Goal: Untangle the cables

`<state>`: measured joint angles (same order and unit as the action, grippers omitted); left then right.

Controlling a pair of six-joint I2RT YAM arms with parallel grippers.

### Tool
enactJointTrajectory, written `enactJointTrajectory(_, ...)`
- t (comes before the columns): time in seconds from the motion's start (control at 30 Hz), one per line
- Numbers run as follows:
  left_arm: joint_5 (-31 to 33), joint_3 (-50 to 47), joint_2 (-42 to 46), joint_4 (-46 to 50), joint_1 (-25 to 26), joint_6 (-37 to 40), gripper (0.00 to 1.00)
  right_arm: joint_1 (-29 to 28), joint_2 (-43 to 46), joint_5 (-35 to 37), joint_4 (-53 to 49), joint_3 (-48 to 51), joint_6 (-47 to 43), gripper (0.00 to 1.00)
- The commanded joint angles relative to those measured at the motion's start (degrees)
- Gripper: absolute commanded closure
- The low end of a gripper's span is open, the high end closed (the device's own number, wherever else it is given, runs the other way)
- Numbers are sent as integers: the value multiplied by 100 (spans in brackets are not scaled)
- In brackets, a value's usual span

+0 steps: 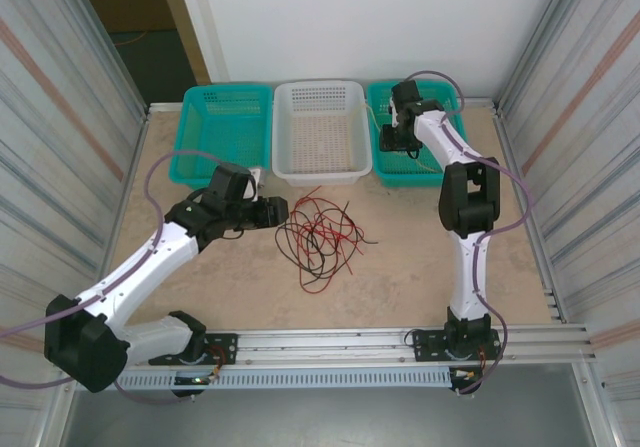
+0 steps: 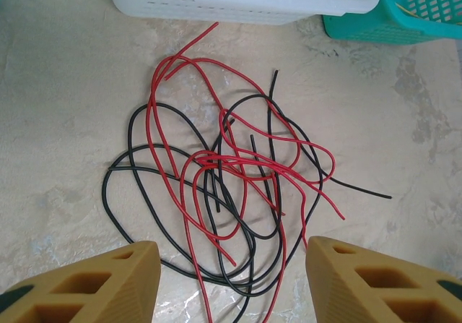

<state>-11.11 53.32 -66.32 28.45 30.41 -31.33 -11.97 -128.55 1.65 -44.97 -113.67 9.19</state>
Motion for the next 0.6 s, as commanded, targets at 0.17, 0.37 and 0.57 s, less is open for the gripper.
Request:
enactJointTrajectory(0.17, -126, -155, -108, -172, -53, 42, 44, 80, -452, -34, 150, -462, -227, 65)
enactJointTrajectory(0.37, -169, -154, -197, -253, -53, 56, 45, 124, -454, -137, 232, -437, -393, 74)
enactJointTrajectory(0.57, -200, -142, -197, -256, -62, 118, 47, 124, -322, -139, 432, -225, -488, 100)
